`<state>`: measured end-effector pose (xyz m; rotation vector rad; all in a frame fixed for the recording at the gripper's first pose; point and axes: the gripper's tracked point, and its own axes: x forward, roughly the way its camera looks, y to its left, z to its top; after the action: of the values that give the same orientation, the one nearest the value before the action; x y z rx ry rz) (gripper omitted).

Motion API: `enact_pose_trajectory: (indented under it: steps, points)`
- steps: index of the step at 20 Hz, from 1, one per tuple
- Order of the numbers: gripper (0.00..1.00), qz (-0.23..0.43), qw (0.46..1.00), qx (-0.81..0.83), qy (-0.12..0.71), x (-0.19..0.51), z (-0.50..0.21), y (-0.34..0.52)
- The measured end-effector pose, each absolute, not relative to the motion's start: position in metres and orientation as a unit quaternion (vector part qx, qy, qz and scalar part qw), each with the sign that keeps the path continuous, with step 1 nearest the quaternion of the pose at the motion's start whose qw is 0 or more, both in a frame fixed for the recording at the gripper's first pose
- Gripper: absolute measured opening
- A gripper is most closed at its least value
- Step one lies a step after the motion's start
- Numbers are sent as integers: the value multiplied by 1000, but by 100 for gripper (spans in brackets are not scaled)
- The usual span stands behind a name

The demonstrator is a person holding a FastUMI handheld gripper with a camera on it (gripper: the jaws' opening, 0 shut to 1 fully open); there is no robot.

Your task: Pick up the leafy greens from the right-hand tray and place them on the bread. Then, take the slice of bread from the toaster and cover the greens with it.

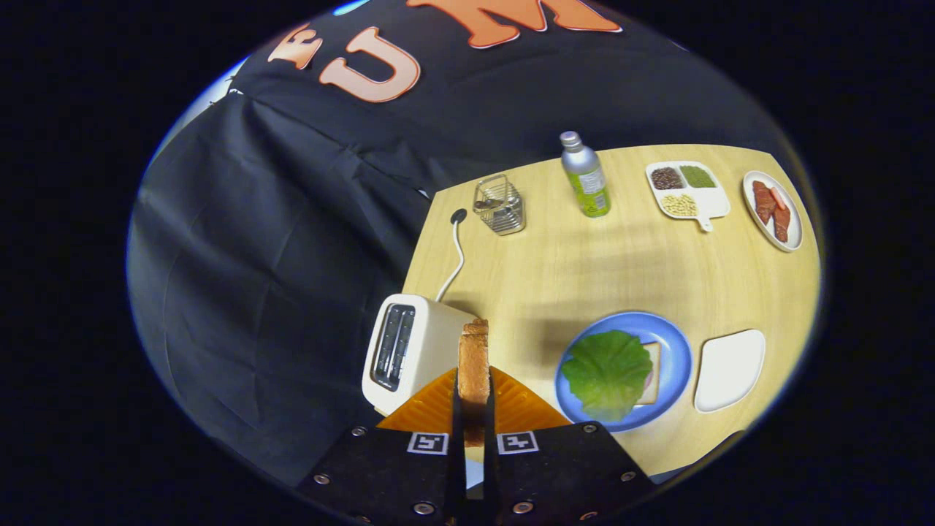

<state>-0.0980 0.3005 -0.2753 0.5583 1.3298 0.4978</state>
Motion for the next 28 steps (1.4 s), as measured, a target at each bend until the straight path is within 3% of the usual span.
enact_pose_trajectory:
  steps: [21, 28]
  points:
    - [10, 220, 675, 264, 653, -151, -396, 255]
    - [13, 207, 699, 236, 642, -141, -416, 236]
